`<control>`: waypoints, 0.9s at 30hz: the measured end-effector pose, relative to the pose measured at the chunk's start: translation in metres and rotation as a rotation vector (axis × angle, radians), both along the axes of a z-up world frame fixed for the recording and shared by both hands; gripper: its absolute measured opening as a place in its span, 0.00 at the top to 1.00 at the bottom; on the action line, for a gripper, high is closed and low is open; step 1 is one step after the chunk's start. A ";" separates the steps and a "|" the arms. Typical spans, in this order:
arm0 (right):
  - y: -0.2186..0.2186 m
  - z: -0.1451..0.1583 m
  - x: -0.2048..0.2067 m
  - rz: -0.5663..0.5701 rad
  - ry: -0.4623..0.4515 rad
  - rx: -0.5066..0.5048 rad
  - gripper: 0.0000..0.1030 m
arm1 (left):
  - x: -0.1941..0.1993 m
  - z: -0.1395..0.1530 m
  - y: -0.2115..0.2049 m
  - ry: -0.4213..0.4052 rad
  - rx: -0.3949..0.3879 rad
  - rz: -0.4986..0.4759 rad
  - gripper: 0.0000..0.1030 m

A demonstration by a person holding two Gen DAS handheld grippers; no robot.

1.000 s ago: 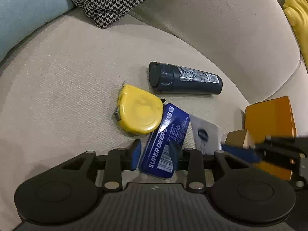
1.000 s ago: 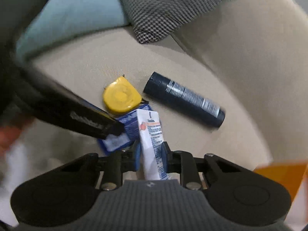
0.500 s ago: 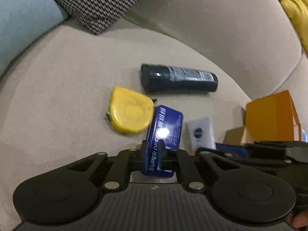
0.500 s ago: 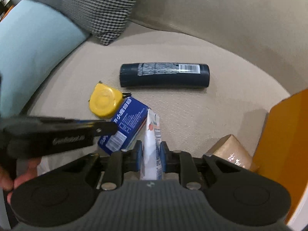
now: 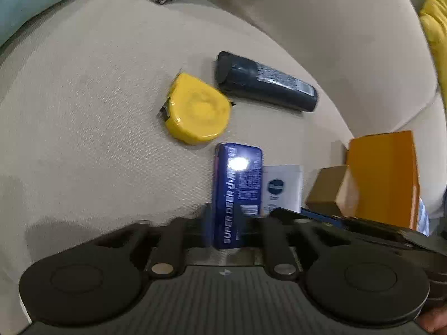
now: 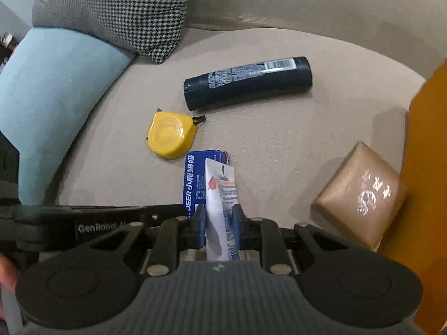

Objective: Organize rigid objects
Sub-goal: 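Grasp the blue tin with the left gripper while the right gripper grasps the white Vaseline tube, then lift the blue tin and Vaseline tube and carry them over the orange box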

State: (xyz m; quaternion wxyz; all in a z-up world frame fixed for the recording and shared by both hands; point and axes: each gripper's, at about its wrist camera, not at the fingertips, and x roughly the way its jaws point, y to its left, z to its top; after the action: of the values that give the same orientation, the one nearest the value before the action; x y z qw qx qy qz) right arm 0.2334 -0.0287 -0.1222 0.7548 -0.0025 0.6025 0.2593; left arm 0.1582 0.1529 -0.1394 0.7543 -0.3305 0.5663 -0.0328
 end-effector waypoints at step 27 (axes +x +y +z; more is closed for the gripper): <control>-0.020 0.001 -0.001 -0.085 0.022 -0.010 0.80 | -0.001 0.040 -0.035 -0.089 0.208 -0.196 0.85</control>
State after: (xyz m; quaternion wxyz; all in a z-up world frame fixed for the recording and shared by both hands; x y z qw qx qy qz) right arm 0.2320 -0.0485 -0.1209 0.7585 0.0221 0.6116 0.2240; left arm 0.1574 0.1181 -0.0989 0.8020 -0.1919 0.5623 -0.0619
